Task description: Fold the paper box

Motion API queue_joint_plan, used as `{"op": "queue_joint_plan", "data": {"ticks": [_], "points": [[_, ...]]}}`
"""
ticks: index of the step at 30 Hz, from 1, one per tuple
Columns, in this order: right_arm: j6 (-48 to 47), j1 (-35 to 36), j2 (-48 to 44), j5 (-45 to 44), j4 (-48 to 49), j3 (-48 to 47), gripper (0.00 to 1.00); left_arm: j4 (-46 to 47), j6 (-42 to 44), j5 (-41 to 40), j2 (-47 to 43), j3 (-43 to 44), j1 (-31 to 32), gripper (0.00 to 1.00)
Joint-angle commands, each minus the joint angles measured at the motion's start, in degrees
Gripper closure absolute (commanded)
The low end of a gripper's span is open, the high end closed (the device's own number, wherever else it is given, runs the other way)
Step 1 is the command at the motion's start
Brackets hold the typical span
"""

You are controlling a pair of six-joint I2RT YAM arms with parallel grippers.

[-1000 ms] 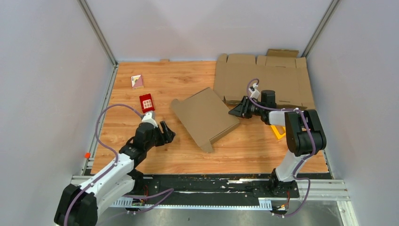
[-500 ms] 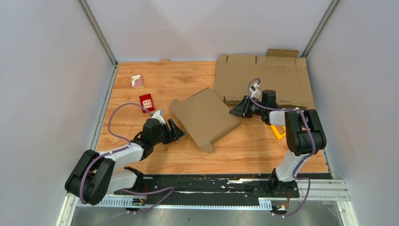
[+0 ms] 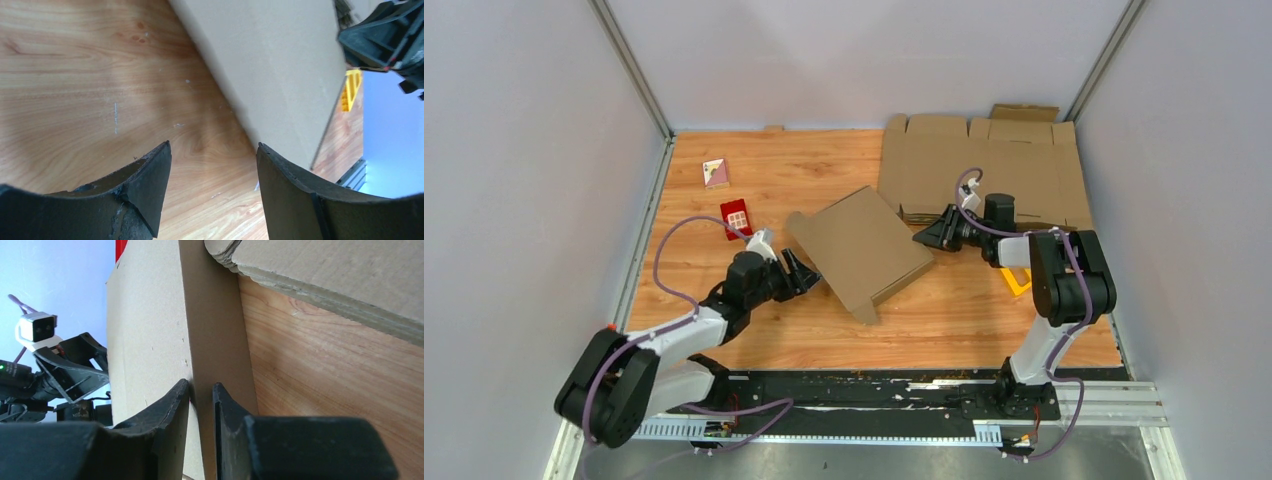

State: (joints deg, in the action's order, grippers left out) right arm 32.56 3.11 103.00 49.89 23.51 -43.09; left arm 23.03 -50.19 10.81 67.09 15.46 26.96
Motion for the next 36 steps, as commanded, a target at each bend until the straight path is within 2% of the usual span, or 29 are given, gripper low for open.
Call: {"op": "queue_joint_plan", "data": {"ticks": [1, 6, 11, 14, 19, 25, 27, 30, 31, 36], "points": [[-1.7, 2.3, 1.2, -1.3, -2.6, 1.6, 1.0, -7.0, 1.5, -3.8, -9.9, -0.4, -1.0, 0.29], [-1.4, 6.9, -0.5, -0.5, -2.4, 3.4, 0.99, -17.5, 3.1, -6.0, -21.0, -3.8, -4.3, 0.29], [-1.3, 10.3, -4.6, -1.6, -2.3, 6.3, 0.93, -25.3, 1.9, -7.6, -28.0, -5.7, -5.9, 0.26], [-2.7, 10.3, -7.1, -3.5, -4.7, 6.5, 0.77, -28.5, -0.1, -8.1, -31.2, -5.9, -6.6, 0.15], [-3.6, 10.3, -11.0, -5.5, -8.3, 5.0, 0.55, -31.5, -3.2, -9.6, -34.8, -5.9, -6.7, 0.07], [-7.9, 10.5, -21.9, -13.3, -16.6, 3.8, 0.46, -39.5, -0.9, -15.4, -39.6, -2.9, -6.8, 0.0], [-9.3, 11.0, -26.4, -17.3, -19.3, 3.4, 0.39, -42.2, 0.3, -17.6, -41.3, -1.7, -6.8, 0.0], [-7.5, 11.7, -31.5, -24.6, -23.1, 2.3, 0.09, -45.1, 2.0, -20.9, -44.0, 0.0, -6.8, 0.0], [-6.1, 11.7, -32.6, -25.8, -23.3, 2.0, 0.01, -46.2, 2.2, -22.0, -44.8, 0.5, -6.8, 0.0], [-7.3, 11.6, -35.4, -32.7, -31.8, -1.1, 0.0, -48.4, 5.6, -24.7, -50.1, 1.9, -6.8, 0.0]]}}
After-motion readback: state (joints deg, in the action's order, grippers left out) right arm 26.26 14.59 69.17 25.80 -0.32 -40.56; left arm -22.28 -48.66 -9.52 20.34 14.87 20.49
